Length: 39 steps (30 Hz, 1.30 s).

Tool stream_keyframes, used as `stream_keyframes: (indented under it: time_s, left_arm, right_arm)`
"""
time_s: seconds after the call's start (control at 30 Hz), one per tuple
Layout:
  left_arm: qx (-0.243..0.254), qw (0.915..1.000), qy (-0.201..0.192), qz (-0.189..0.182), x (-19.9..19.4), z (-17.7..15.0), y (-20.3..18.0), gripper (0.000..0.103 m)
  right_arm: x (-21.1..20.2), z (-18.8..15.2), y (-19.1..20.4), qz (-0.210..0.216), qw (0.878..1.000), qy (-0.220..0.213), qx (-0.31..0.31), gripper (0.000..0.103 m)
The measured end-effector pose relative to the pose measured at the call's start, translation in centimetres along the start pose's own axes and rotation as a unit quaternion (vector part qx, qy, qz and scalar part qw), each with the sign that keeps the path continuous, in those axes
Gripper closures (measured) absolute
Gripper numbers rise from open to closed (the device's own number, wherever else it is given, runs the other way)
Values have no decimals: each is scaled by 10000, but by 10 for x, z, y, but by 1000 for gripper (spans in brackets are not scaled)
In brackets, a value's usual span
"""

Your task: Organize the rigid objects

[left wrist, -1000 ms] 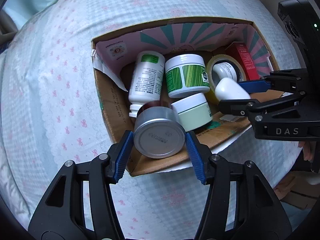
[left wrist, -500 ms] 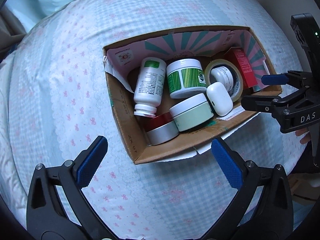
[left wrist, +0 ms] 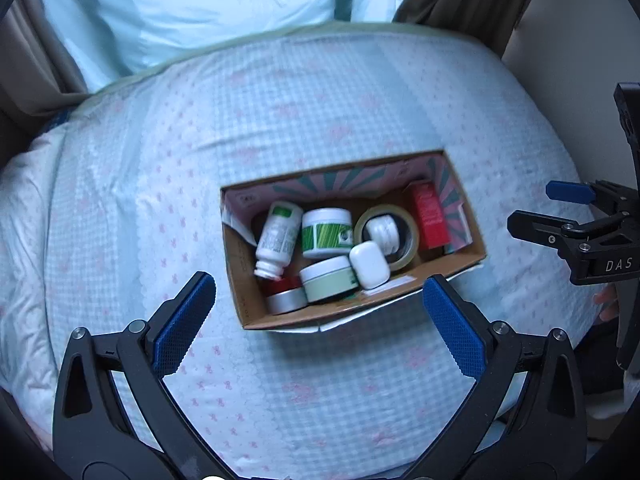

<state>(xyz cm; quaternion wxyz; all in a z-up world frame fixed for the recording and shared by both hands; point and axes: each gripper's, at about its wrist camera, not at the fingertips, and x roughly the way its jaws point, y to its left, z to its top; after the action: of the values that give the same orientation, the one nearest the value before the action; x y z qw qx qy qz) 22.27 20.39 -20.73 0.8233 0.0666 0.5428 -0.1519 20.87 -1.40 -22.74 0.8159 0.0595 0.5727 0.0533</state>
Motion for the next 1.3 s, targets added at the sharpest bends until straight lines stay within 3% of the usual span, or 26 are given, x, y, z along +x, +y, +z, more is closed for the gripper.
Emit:
stream_keyframes:
  time_s: [0.13,0.27,0.5,0.73,1.3]
  left_arm:
    - [-278,9973,-677,0,-74,14,-27,0]
    - [-552,9886,-1401,-5,-143,14,-53,0]
    - [-672,9727,-2211,204,-218,-11,-90,0]
    - [-664,9640,-2561,276,-244,-40,-105,0]
    - [-518,9611,-2691,334,-250,-46,-120,0]
  right_arm:
    - [-89,0,-15,-450,9968,-653,111,0]
    - [-167,-14,-17,-779,9891,-1253,-3,0]
    - [-251,-51,-13,-1190,9724,-2008,-36,0]
    - [-272,-84,-12,-1248,9630,-2387,-2,0]
    - [-283,-94,-21,-1274,9575,-2586,90,0]
